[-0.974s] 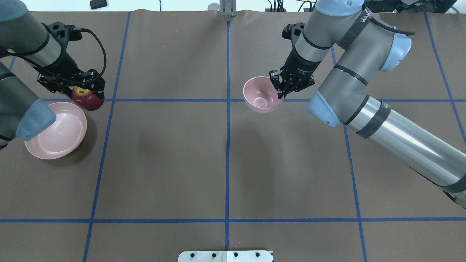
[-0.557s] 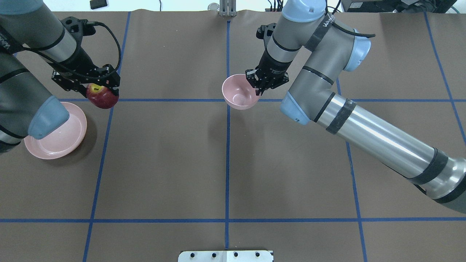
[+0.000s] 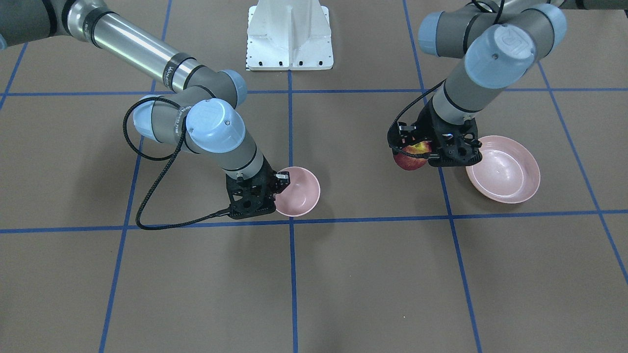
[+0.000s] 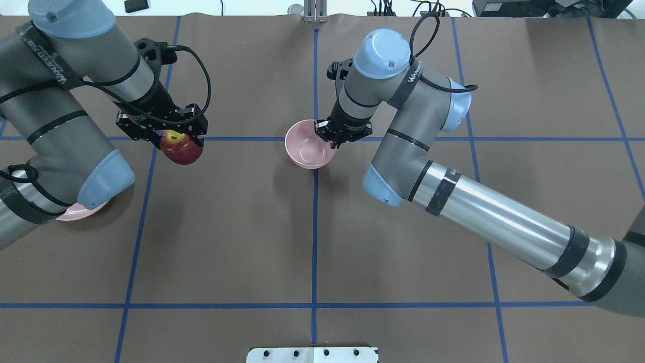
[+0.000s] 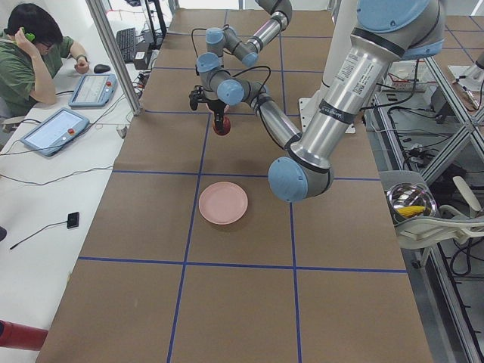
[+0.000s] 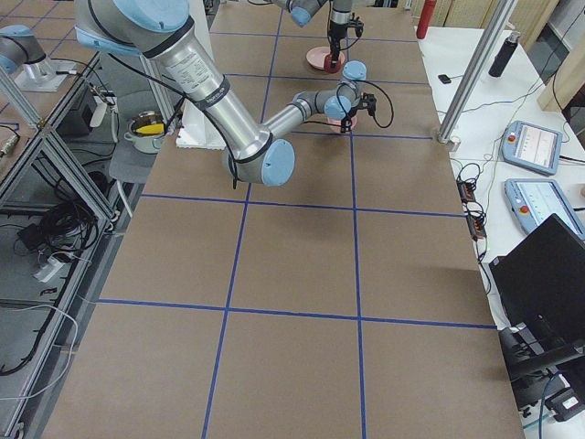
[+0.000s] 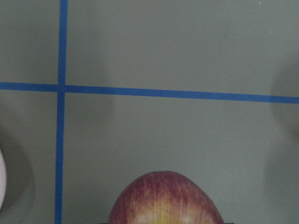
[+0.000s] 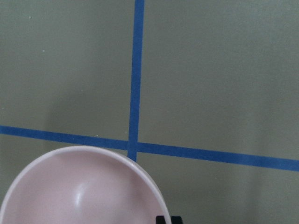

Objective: Move apple from plate to bowl
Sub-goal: 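Set the bowl down at the center and open the right gripper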

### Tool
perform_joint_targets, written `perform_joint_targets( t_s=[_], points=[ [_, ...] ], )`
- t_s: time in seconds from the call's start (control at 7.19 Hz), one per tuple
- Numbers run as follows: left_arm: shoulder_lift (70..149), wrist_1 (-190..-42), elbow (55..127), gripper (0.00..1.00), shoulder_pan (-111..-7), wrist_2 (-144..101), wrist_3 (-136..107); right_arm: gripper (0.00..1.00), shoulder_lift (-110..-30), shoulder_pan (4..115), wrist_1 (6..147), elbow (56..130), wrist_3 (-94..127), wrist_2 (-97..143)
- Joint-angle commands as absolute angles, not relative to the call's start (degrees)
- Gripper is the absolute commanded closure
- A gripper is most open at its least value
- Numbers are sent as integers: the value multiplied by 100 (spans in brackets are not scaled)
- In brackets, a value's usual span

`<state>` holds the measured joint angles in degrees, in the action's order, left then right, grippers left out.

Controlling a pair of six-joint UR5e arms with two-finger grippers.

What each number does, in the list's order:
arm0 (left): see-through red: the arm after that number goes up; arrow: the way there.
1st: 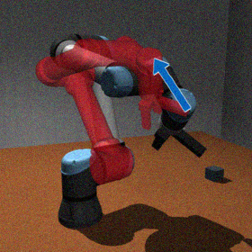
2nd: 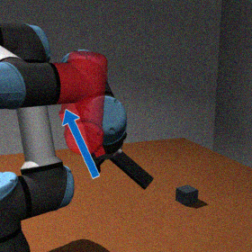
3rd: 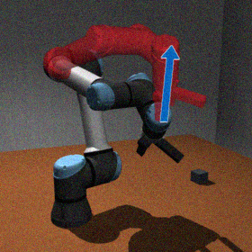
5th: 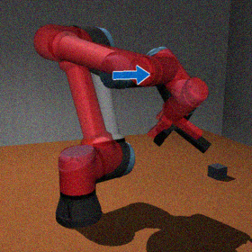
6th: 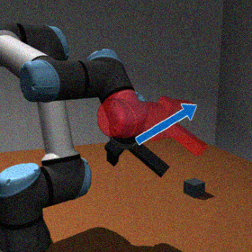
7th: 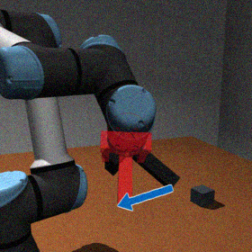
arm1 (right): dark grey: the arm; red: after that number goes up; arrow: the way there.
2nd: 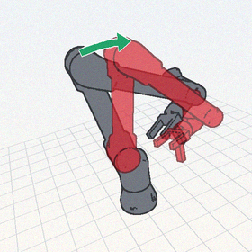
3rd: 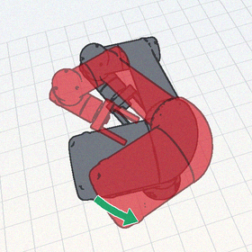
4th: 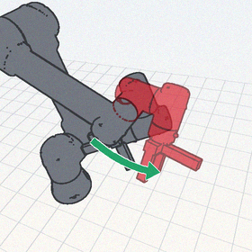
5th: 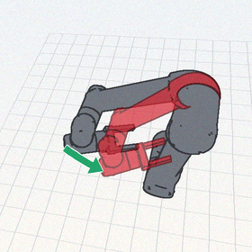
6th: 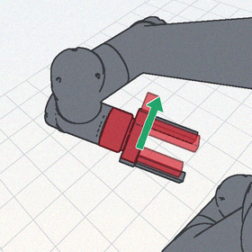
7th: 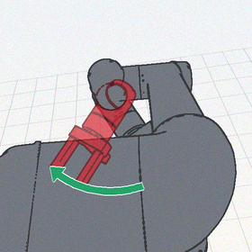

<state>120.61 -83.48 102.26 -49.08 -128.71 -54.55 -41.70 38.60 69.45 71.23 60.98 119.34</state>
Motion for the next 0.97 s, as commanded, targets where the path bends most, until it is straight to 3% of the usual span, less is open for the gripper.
perform_joint_targets(
  t_s=[0.0,0.14,0.28,0.83],
  points=[
    [12103,-8341,10213,100,-4878,-12876,-5476,100,-4131,3771,6715,7040,6170,11646],
    [12111,-8341,10195,100,-4843,-12876,-5476,57,-4131,3797,6715,7049,6205,11619],
    [12111,-8341,10161,100,-4773,-12867,-5484,1,-4148,3927,6724,7084,6397,11628],
    [13207,-8437,9520,100,-4309,-12876,-6667,0,-4796,4788,7230,7608,5892,12682]
  ],
)
